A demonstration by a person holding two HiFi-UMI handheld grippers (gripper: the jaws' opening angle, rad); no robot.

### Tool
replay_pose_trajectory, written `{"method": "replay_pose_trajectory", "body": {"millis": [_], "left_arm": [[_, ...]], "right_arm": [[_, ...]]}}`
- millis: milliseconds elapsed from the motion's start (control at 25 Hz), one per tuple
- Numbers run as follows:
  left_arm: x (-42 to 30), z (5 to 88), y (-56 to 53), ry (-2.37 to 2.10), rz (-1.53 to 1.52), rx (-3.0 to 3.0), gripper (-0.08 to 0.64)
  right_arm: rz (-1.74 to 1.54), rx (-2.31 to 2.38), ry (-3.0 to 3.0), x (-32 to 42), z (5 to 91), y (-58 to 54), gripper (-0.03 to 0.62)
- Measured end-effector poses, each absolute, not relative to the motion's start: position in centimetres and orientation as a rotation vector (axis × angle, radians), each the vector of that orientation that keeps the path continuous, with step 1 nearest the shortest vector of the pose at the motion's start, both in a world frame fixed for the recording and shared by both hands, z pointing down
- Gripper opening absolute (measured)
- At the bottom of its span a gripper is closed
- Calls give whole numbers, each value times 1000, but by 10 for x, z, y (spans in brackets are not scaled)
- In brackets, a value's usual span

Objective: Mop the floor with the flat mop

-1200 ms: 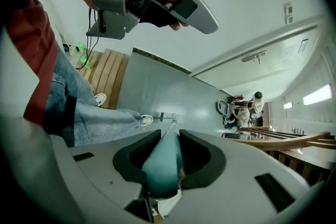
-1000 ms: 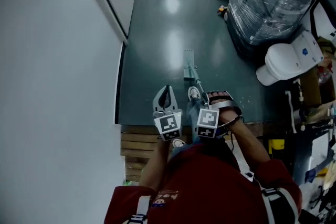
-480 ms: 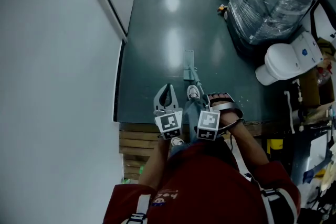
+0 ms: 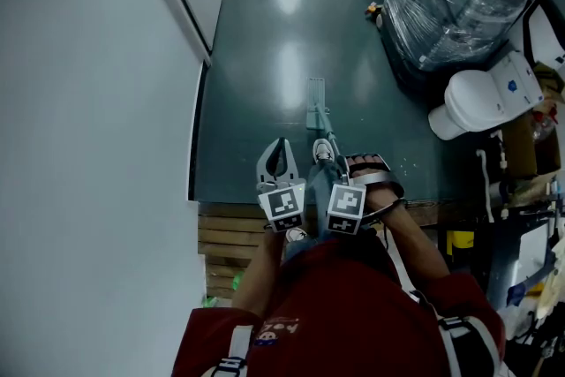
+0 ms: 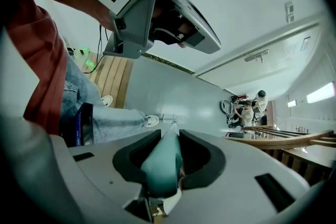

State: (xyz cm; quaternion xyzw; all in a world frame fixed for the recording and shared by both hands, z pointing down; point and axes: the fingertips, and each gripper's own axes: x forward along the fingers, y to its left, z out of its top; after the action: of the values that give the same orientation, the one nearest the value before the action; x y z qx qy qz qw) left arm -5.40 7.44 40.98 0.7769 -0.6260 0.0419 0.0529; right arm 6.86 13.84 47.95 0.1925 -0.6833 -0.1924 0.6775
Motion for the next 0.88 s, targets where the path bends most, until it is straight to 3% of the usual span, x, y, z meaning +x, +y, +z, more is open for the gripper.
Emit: {"method": "replay_pose_trajectory", "body": {"millis": [880], "left_arm": [[-59, 417, 29, -1887, 113, 2380, 15]], "right_arm": [[-445, 467, -1543, 61, 506, 81, 117]]}}
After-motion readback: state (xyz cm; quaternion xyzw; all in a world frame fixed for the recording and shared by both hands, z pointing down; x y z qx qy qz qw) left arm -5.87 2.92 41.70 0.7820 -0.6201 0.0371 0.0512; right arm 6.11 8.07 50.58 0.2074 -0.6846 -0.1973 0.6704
